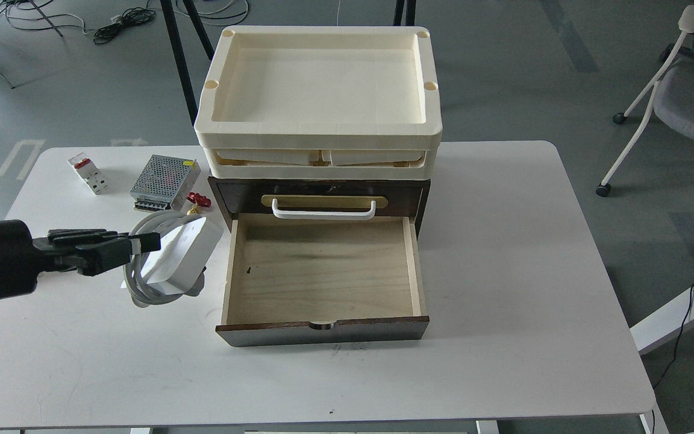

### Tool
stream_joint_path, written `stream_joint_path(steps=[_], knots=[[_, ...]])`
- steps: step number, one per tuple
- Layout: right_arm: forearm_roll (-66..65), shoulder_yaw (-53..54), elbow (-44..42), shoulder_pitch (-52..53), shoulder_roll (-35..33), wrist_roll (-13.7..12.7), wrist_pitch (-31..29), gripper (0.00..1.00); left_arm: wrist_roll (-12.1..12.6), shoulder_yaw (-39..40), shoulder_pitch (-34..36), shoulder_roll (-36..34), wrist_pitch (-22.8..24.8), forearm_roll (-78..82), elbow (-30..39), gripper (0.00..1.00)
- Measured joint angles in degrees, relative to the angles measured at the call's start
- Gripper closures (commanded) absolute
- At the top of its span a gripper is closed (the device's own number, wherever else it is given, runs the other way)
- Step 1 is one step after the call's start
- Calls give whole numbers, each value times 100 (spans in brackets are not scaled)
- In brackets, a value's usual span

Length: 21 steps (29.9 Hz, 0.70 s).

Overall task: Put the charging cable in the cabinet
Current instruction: 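Carry the power strip with the left gripper over the open drawer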

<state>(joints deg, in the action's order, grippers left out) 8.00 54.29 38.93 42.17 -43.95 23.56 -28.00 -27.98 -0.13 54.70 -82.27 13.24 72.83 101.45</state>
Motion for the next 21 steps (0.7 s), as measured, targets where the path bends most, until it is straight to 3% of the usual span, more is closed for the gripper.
stream_joint_path(steps=[10, 15, 21], knots=[[-8, -52, -7, -69, -52, -25, 0, 0, -2, 262, -2, 1886, -23, -1239, -56, 100], [-9, -59, -8, -77, -54, -27, 0, 0, -3, 286, -224, 2830, -169, -1410, -524, 100], [-9, -59, 6, -85, -124, -35, 0, 0, -3, 291, -522, 3357, -333, -1401, -1273, 100]])
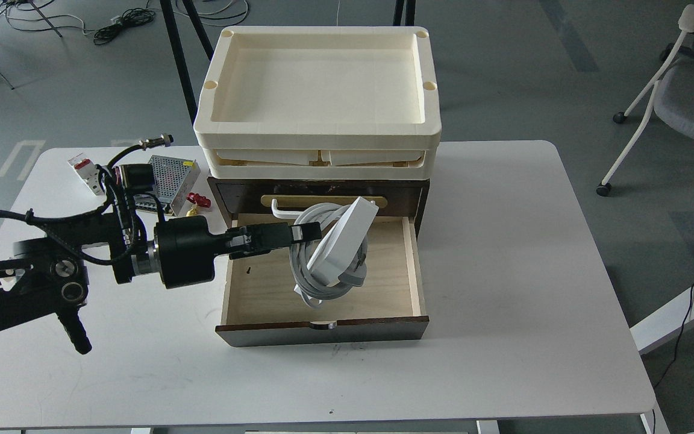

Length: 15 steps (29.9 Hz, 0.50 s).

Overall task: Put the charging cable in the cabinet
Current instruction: 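Carry the power strip with the left gripper over the open drawer, then lower the power strip into the drawer and release the left gripper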

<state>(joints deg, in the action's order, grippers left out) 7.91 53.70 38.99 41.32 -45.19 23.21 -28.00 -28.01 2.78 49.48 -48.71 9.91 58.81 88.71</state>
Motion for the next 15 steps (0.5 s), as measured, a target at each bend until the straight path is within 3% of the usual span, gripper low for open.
stream_joint_path(steps=[15], knots=[[9, -18, 50, -71, 1, 5, 0, 0, 1, -68, -379, 367, -30, 134, -1181, 100]])
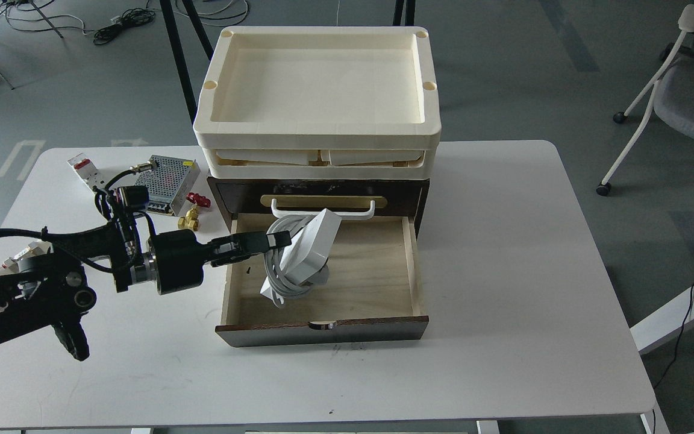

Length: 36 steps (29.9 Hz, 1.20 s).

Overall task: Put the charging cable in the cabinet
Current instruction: 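Lower the power strip into the drawer and release the left gripper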

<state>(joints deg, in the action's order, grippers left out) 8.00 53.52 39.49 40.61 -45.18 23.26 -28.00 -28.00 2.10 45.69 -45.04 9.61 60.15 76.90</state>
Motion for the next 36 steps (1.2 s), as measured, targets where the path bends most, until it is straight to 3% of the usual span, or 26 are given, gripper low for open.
stream_joint_path(steps=[13, 16, 18, 21, 26, 31, 36], knots=[[1, 18, -2, -69, -6, 7, 0, 0, 0, -12, -190, 446, -224, 398, -853, 100], [7, 18, -2, -86, -6, 10, 0, 0, -1, -11, -214, 466, -226, 406, -863, 96], [9, 19, 0, -99, -8, 12, 0, 0, 0, -11, -217, 468, -221, 409, -838, 89], [9, 26, 5, -105, -8, 12, 0, 0, 1, -2, -224, 469, -215, 411, -812, 67], [9, 28, 6, -108, -8, 12, 0, 0, 2, 51, -224, 469, -191, 399, -776, 39], [9, 28, 6, -114, -8, 12, 0, 0, 2, 65, -221, 469, -179, 382, -723, 30], [9, 27, 6, -115, -8, 14, 0, 0, 2, 134, -235, 440, -178, 250, -692, 27]])
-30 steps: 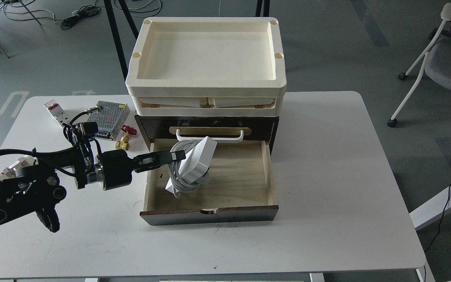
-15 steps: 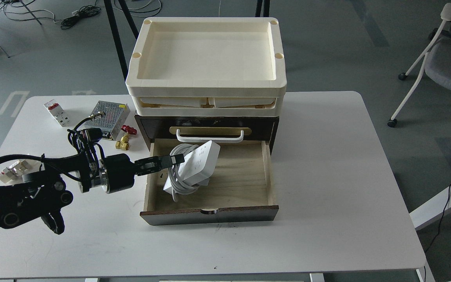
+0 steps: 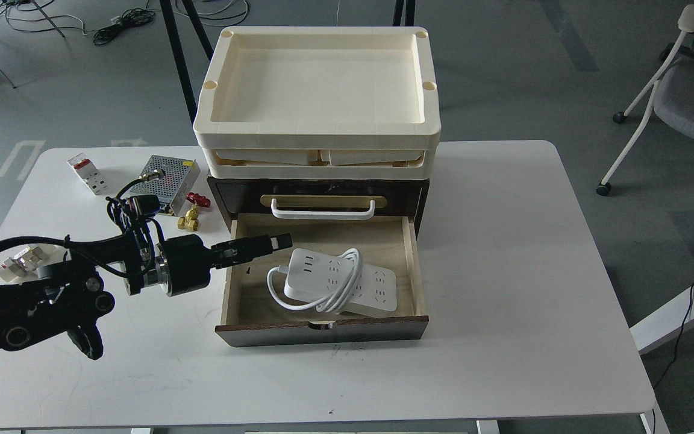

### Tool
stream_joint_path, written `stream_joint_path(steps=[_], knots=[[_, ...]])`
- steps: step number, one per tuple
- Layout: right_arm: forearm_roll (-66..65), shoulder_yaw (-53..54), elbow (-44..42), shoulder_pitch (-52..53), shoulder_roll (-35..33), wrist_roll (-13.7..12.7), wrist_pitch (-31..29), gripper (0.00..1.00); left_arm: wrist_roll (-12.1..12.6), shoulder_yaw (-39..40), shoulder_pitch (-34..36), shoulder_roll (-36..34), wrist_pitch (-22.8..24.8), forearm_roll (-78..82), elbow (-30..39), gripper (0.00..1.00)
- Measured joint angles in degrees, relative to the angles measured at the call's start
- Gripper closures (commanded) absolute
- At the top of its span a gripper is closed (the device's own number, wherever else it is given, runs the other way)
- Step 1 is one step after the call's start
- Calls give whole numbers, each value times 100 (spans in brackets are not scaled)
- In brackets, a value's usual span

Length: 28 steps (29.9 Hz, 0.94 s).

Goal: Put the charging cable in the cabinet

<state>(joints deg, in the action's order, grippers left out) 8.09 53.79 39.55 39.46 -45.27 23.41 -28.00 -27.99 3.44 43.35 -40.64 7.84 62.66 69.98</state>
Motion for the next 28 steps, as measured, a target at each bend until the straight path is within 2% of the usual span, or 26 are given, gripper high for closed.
stream_joint_path(steps=[5, 7, 12, 14, 16, 23, 28], knots=[[0, 3, 0, 0, 0, 2, 0, 0, 0, 417, -189, -163, 69, -481, 8, 26], [0, 13, 0, 0, 0, 2, 0, 0, 0, 784, -335, -349, 244, -840, 8, 25], [-6, -12, 43, 53, 33, -5, 0, 0, 0, 2016, -891, -749, 1270, -2070, -129, 21], [-13, -20, 169, 70, 47, -6, 0, 0, 0, 2542, -1145, -803, 1758, -2532, -428, 21], [-13, -20, 301, 76, 53, -2, 0, 0, 0, 2949, -1317, -801, 1942, -2817, -813, 20], [-14, 18, 743, 89, 255, 50, 0, 0, 0, 4182, -1463, -736, 2016, -4524, -2102, 17], [-17, 137, 744, 96, 449, 155, 0, 0, -1, 4576, -1285, -728, 2015, -5427, -2832, 16]])
